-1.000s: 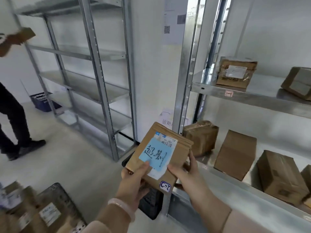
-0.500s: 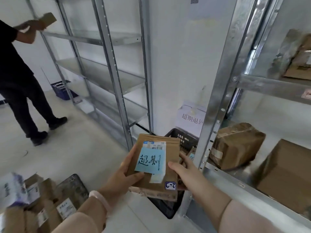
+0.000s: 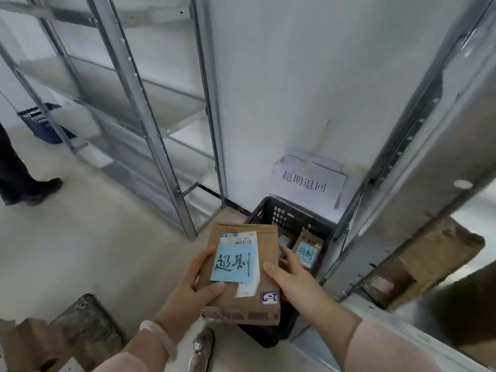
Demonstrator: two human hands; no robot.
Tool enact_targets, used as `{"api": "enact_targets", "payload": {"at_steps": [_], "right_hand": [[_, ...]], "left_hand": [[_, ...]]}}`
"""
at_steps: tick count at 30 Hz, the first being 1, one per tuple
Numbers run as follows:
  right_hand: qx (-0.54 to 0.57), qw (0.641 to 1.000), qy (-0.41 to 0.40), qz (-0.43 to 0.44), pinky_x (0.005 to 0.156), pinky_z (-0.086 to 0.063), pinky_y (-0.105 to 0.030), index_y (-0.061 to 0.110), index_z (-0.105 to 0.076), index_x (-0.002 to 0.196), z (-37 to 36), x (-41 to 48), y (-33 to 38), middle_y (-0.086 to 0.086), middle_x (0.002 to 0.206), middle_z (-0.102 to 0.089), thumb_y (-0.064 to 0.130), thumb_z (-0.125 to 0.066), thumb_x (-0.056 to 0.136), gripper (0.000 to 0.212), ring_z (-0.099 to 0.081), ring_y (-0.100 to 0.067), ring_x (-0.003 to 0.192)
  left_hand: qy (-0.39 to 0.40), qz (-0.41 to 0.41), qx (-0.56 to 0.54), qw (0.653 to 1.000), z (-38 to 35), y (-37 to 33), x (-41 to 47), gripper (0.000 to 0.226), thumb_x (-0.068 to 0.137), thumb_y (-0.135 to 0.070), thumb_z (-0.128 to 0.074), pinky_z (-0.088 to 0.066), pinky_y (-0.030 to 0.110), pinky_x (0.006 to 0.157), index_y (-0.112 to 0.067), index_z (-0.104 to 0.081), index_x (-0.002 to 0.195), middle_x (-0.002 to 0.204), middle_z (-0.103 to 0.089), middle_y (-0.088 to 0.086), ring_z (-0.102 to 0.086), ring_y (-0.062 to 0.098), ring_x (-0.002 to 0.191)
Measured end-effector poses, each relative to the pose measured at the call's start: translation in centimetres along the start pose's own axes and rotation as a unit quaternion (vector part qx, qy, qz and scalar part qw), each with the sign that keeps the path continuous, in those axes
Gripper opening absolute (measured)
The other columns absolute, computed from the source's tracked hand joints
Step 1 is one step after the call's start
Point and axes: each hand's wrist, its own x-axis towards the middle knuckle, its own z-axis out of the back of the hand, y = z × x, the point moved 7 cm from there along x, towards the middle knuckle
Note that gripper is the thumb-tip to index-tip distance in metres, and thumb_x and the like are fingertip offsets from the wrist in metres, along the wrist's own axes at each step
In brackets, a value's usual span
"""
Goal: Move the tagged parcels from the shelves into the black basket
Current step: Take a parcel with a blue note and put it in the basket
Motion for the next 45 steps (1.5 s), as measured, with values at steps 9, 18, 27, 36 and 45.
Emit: {"api": "enact_targets", "payload": {"at_steps": [9,18,27,36,45], "right_hand": [[-0.155,0.976,-0.149,-0.02,0.115,-0.029,-0.039,0.053,-0.023,0.142,1.8,10.7,0.4,0.02,0.151,-0.027,0.058,-0.058,0.084,0.068,-0.027,-0.006,0.138],[-0.238,0.931,-0.256,-0.106,0.119,-0.017,-0.039,0.052,-0.011,0.145,6.5,20.1,-2.4,0.023,0.157,-0.004,0.063,-0.036,0.09,0.062,-0.006,-0.007,0.146],[-0.256,0.909,-0.271,-0.186,0.117,-0.01,-0.03,0.052,-0.004,0.146,9.9,24.9,-11.1,0.025,0.156,0.002,0.069,-0.02,0.082,0.067,0.0,0.001,0.143],[-0.28,0.897,-0.285,-0.189,0.11,0.005,-0.021,0.054,0.005,0.144,9.8,27.0,-15.2,0.033,0.147,0.012,0.073,-0.013,0.081,0.068,0.015,0.007,0.139],[-0.358,0.872,-0.291,-0.163,0.117,0.009,-0.032,0.043,0.002,0.149,8.8,25.5,-12.9,0.013,0.159,0.01,0.07,-0.015,0.081,0.075,0.018,-0.005,0.144]], "left_hand": [[0.087,0.035,0.085,0.992,0.4,0.6,18.0,0.063,0.087,0.003,-0.065,-0.057,0.02,0.064,-0.038,-0.043,0.129,0.117,-0.061,-0.003,-0.07,0.01,0.086],[0.163,0.041,0.222,0.96,-4.1,5.7,36.4,0.064,0.086,-0.011,-0.071,-0.051,0.012,0.076,-0.046,-0.039,0.129,0.116,-0.055,-0.016,-0.058,0.008,0.105],[0.223,0.057,0.302,0.925,-11.1,17.2,48.1,0.074,0.076,-0.036,-0.074,-0.044,0.044,0.106,-0.064,-0.032,0.13,0.14,-0.04,-0.005,-0.046,0.015,0.124],[0.263,0.095,0.327,0.903,-14.0,26.5,52.3,0.085,0.08,-0.013,-0.074,-0.043,0.037,0.106,-0.043,-0.029,0.145,0.14,-0.046,-0.002,-0.047,0.019,0.128],[0.325,-0.029,0.541,0.775,-14.8,20.7,48.2,0.087,0.086,-0.05,-0.064,-0.013,0.038,0.12,-0.038,-0.011,0.154,0.161,-0.008,0.0,-0.012,0.025,0.147]]}}
